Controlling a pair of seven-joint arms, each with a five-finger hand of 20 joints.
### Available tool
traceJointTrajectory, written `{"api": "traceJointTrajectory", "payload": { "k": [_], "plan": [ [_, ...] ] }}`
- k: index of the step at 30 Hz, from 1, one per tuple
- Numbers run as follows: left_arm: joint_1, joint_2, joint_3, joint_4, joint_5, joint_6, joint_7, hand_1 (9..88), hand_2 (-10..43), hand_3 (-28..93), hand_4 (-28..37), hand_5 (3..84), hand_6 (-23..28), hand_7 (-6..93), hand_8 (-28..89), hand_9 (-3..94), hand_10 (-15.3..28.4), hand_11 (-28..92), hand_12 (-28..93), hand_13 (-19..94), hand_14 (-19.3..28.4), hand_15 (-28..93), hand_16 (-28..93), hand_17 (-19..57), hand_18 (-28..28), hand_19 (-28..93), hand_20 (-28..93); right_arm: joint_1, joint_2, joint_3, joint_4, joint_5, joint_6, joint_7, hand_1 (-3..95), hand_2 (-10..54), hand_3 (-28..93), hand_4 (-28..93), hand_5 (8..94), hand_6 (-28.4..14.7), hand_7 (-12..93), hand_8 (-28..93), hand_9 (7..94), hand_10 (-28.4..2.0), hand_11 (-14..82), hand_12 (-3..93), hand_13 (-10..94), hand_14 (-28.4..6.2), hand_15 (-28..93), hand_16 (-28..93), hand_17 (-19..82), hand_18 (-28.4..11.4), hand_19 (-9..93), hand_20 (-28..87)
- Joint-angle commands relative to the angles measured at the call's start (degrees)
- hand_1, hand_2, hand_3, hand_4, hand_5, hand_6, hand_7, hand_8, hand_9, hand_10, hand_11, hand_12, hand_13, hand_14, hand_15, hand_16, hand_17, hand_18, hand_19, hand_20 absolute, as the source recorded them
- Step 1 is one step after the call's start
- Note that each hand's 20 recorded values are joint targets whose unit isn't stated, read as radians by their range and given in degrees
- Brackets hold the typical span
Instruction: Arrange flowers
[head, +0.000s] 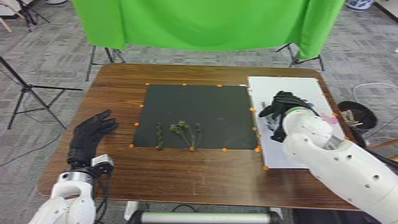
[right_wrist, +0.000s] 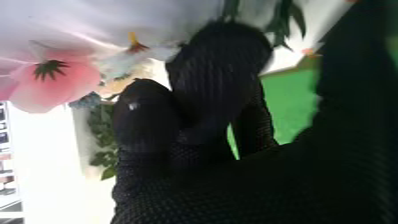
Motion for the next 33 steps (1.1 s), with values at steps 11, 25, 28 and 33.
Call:
{"api": "traceJointTrajectory", "payload": {
  "k": [11,25,28,33],
  "plan": [
    [0.5,-0.78,0.19,0.12,-0.11,-0.36,-0.35,23.2,-2.4,73,-28.3,50.7,4.2,11.9,-8,51.7,14.8,20,9,45,17.0,23,-5,10.2,11.4,7,15,-4.0,-1.0,-0.9,-0.7,7.2,-0.2,-1.6,65.3,-9.5,59,-13,77.2,-4.1,25,9,93.7,-10.0,14.2,27.0,94,-1.2,58,17,74,-5.3,91,31],
    [0.6,-0.57,0.08,0.02,-0.32,-0.23,-0.97,23.9,-2.8,73,-28.3,50.8,4.2,12.1,-8,51.9,14.8,20,9,45,17.1,23,-5,10.2,11.4,7,15,-4.6,1.2,-1.2,-2.3,5.2,13.0,-5.1,62.6,-9.5,63,-3,77.7,-5.2,31,13,93.7,-11.3,19.1,35.4,94,0.0,57,20,75,-3.5,87,38],
    [0.9,-0.51,-0.03,-0.13,-0.37,-0.06,-0.99,24.0,-2.8,73,-28.3,50.8,4.3,12.1,-8,51.9,14.8,20,8,45,17.1,23,-5,10.2,11.4,7,15,-4.3,1.7,-1.4,-2.9,4.1,13.9,-6.2,62.1,-9.5,63,-3,77.7,-5.2,31,13,93.7,-11.4,19.3,36.0,94,0.1,57,21,75,-3.4,87,39],
    [0.7,-0.38,0.07,-0.09,-0.34,-0.14,-0.95,24.1,-2.7,73,-28.3,50.8,4.3,12.0,-8,51.9,14.8,20,9,45,17.1,23,-5,10.2,11.4,7,15,-3.7,2.3,-0.9,-4.5,4.2,14.2,-7.4,61.6,-9.5,63,-2,77.7,-5.2,32,13,93.7,-11.5,19.7,36.3,94,0.1,57,21,75,-3.4,86,40]
  ]
}}
